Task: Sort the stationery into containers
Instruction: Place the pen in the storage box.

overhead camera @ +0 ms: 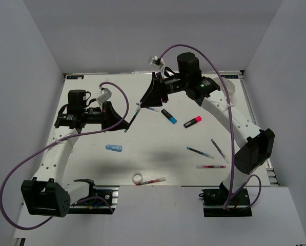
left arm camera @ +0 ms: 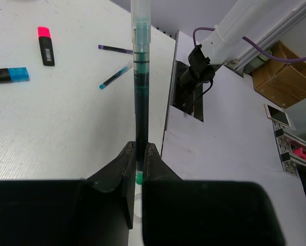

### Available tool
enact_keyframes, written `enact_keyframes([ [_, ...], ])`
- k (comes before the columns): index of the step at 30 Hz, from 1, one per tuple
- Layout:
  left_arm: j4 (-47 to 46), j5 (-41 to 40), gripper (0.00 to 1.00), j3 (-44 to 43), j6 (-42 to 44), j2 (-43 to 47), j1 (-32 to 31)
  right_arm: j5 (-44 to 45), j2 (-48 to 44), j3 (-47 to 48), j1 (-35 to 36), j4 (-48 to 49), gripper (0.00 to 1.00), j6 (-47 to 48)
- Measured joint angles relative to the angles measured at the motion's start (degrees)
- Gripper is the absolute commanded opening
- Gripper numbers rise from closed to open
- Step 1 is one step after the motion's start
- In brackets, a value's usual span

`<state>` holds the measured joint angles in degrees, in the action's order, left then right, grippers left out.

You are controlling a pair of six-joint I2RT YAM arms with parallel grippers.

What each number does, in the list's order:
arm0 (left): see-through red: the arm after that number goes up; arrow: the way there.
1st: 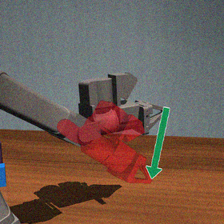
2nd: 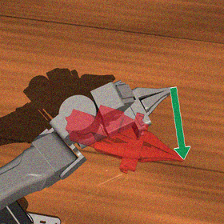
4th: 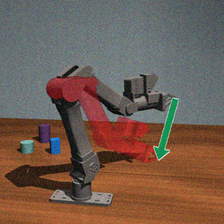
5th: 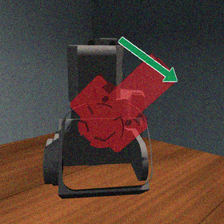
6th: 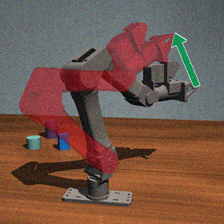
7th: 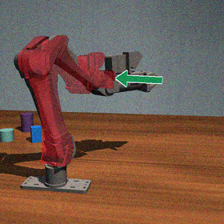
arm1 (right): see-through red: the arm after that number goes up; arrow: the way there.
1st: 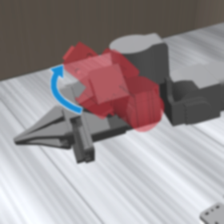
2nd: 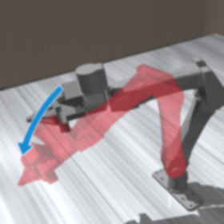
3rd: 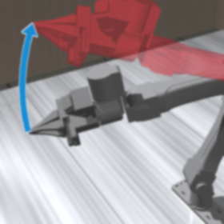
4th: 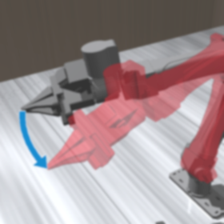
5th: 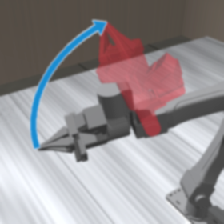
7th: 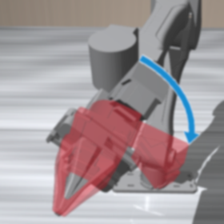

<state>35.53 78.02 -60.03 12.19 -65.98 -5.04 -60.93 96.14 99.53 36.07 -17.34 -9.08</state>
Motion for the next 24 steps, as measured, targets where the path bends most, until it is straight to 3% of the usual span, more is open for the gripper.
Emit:
enact_keyframes([
  [4, -0.2, 0.0, 0.01, 0.0, -0.3, 0.0, 0.0, -0.4, 0.0, -0.1, 0.3, 0.4, 0.34, -0.3],
  [6, -0.4, 0.0, 0.02, 0.0, -0.5, 0.0, 0.0, -0.4, 0.0, -0.3, 0.4, 0.9, 0.26, -0.3],
  [10, -0.7, 0.0, 0.09, 0.1, -0.9, 0.0, 0.0, -0.3, 0.0, -0.9, 0.3, 1.3, 0.01, -0.5],
  [14, -0.9, 0.0, 0.35, 0.3, -1.2, 0.0, 0.0, -0.2, 0.0, -1.0, 0.3, 1.4, 0.00, -0.8],
  [16, -1.3, -0.4, 0.91, 0.3, -1.3, 0.1, 0.0, -0.2, 0.0, -1.1, 0.3, 1.3, 0.00, -0.9],
  [17, -1.5, -0.7, 0.98, 0.3, -1.6, 0.1, 0.0, -0.1, 0.0, -1.1, 0.3, 1.1, 0.00, -0.9],
  [24, -2.6, -8.2, 0.98, -0.3, -7.6, 0.5, 0.8, 4.3, -1.1, -1.6, -3.0, -4.9, 0.00, 4.3],
])
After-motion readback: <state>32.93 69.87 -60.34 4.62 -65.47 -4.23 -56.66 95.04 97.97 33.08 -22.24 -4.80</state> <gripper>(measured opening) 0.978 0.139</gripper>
